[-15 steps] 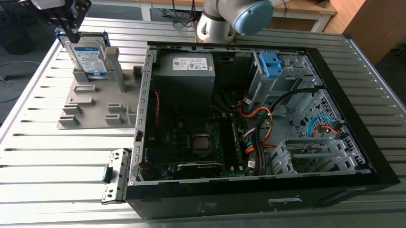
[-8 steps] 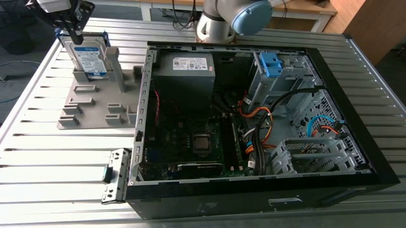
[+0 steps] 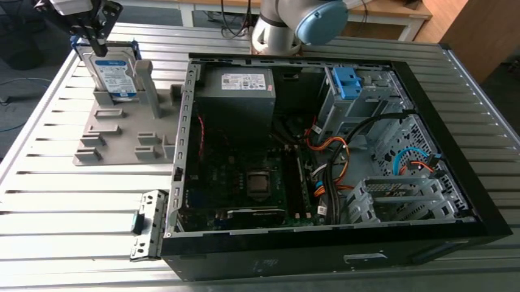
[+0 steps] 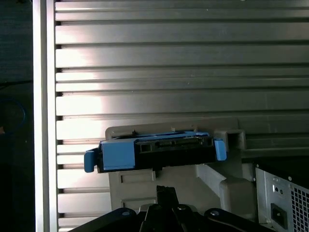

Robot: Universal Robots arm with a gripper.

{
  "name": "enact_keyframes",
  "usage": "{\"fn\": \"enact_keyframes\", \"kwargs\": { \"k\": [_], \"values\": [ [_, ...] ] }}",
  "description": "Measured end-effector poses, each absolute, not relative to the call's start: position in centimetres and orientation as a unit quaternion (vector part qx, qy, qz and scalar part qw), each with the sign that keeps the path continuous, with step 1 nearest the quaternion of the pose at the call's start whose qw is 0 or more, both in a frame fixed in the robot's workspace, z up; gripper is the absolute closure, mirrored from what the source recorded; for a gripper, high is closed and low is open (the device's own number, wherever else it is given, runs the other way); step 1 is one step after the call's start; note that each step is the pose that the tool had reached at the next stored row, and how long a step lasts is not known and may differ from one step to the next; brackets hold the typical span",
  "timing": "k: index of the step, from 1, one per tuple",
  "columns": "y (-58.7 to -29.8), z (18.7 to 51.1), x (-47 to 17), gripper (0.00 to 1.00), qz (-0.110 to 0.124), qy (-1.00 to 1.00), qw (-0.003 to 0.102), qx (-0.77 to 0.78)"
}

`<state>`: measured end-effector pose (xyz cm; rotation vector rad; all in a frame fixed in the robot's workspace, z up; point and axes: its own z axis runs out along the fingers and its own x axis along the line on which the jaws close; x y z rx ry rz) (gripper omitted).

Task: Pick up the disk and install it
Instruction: 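Reach for the disk, then pick up the disk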

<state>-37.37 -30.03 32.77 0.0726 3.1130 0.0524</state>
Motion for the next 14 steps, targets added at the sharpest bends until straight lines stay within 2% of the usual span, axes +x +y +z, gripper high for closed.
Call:
{"fn": "enact_keyframes", "kwargs": {
  "k": [14],
  "values": [
    [-30.02, 32.77, -37.37, 0.89, 0.017, 1.000, 0.013, 0.005]
  ]
}}
